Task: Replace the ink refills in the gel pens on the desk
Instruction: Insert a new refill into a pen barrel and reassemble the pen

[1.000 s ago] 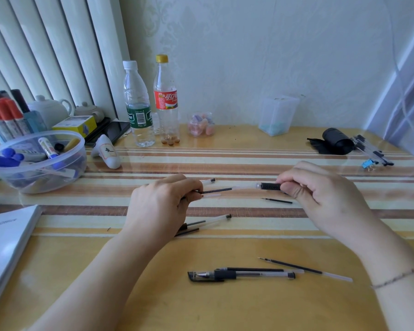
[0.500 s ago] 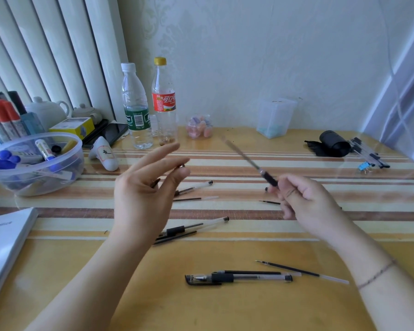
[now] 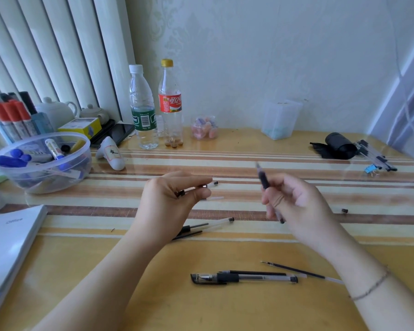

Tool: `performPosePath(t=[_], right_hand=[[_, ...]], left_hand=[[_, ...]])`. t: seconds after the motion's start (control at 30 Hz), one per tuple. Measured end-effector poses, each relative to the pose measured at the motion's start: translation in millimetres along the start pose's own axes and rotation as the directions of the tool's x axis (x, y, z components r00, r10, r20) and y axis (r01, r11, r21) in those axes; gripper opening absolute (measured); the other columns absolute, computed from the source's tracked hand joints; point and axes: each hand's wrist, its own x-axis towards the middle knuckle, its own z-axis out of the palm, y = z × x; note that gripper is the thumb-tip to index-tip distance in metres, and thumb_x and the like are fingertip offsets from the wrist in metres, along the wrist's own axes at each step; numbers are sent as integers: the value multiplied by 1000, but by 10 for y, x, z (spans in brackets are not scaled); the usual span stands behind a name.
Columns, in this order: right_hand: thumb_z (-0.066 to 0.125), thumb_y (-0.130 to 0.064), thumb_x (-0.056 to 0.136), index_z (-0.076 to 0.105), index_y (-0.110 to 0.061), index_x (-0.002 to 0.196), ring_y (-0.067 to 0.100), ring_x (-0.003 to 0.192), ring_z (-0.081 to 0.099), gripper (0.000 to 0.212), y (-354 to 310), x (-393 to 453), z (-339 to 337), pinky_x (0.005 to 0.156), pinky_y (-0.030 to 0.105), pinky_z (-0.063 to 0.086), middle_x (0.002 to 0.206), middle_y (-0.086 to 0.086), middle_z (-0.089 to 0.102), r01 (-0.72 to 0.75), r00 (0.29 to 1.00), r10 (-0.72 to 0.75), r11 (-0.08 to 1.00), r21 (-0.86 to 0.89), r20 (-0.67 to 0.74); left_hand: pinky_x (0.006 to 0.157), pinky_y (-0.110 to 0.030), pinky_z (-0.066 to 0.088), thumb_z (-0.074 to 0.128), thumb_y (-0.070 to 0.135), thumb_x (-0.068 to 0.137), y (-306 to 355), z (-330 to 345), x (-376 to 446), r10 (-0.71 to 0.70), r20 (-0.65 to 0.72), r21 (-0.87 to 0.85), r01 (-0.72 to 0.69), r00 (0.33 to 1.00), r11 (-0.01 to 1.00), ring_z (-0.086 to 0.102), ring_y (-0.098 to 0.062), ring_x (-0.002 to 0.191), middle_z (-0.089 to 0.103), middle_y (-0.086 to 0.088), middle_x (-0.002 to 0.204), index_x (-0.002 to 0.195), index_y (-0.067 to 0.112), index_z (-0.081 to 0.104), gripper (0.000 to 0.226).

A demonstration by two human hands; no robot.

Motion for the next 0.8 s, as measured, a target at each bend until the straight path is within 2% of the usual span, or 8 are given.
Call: performPosePath(t=[0.1,0.2,0.27,0.37,0.47,0.53,0.7,0.8], right_hand=[[64,-32,88,61,-39,88,8,63,54,8,14,-40,54,56,19,44,75,-13,62,89,996,-76,947,-309,54],[66,-34,85,61,-39,87,5,62,50,7,-11,-72,100,53,14,41,77,-23,60,147,988,-125,938,-313,88],[66,-36,84,61,-39,86,5,61,49,6,-11,-73,103,52,12,39,77,-22,60,159,987,-140,940,-301,84],[66,-39,84,60,-41,88,7,60,49,7,17,-66,85,52,16,40,76,-16,59,150,988,-136,941,-304,69],[66,-37,85,60,-41,88,8,60,50,7,31,-64,85,51,17,40,77,-21,60,163,986,-143,927,-338,82],[65,-39,85,59,-41,87,8,61,51,7,31,-67,89,52,17,41,79,-26,60,183,983,-159,914,-361,96],[65,-44,83,60,-39,89,12,63,52,10,26,-63,67,51,20,41,85,-24,60,214,977,-192,884,-415,94],[63,-49,80,60,-38,88,12,63,53,14,17,-54,28,51,19,42,77,-17,61,214,976,-207,878,-429,65]], left_hand=[[65,-2,41,74,24,77,19,10,-3,-11,64,-99,18,998,995,58,12,67,73,15,89,95,31,75,19],[63,-2,40,71,33,74,40,35,-10,-21,77,-133,32,997,991,56,13,63,72,22,80,92,34,74,19],[62,-1,40,72,31,74,47,50,-15,-40,85,-153,53,996,987,56,14,61,70,27,74,92,30,75,18],[63,-2,41,74,26,76,42,60,-25,-57,84,-136,68,995,988,57,13,62,69,29,72,91,29,76,15],[63,-2,41,73,31,73,67,59,-38,-59,89,-141,71,994,988,58,13,64,70,28,73,89,28,76,16],[60,1,38,76,26,74,80,66,-44,-43,106,-122,56,993,991,55,16,60,66,30,65,89,23,77,15],[52,5,32,78,21,75,94,85,-70,-10,133,-40,16,991,999,48,20,49,58,33,54,87,16,78,13],[49,6,30,79,22,74,99,86,-78,-4,116,-25,7,993,1000,46,21,47,52,33,47,84,17,77,11]])
